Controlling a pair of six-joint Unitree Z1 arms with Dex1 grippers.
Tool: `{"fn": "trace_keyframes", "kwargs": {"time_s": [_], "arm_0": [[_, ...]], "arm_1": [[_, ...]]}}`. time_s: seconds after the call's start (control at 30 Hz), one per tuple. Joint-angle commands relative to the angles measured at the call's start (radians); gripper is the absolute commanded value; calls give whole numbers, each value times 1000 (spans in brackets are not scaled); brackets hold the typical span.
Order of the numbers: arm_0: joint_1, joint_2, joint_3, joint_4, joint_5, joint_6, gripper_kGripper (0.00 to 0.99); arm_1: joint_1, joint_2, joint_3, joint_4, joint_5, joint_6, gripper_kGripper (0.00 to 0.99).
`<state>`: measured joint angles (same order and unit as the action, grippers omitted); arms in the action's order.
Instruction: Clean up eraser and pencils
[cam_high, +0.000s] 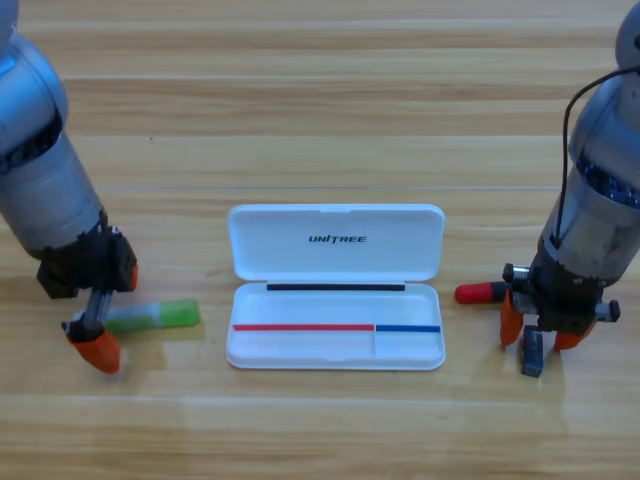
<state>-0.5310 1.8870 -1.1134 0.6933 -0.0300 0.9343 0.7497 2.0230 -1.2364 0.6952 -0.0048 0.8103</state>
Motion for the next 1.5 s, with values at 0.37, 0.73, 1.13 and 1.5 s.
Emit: {"fn": "trace_keyframes", "kwargs": {"time_s": [0.37,0.73,1.13,1.5], "arm_0": [[13,44,20,-18,-24,-6,948],[13,83,32,-64,-30,-11,917],[14,101,63,-124,-14,-19,917],[14,126,70,-144,-1,-17,844]], "arm_1": [[0,75,92,-5,-1,-10,508],[8,106,84,-5,2,-20,54],[80,-29,-160,307,-118,-623,12],[152,-44,-311,527,134,-1464,15]]}}
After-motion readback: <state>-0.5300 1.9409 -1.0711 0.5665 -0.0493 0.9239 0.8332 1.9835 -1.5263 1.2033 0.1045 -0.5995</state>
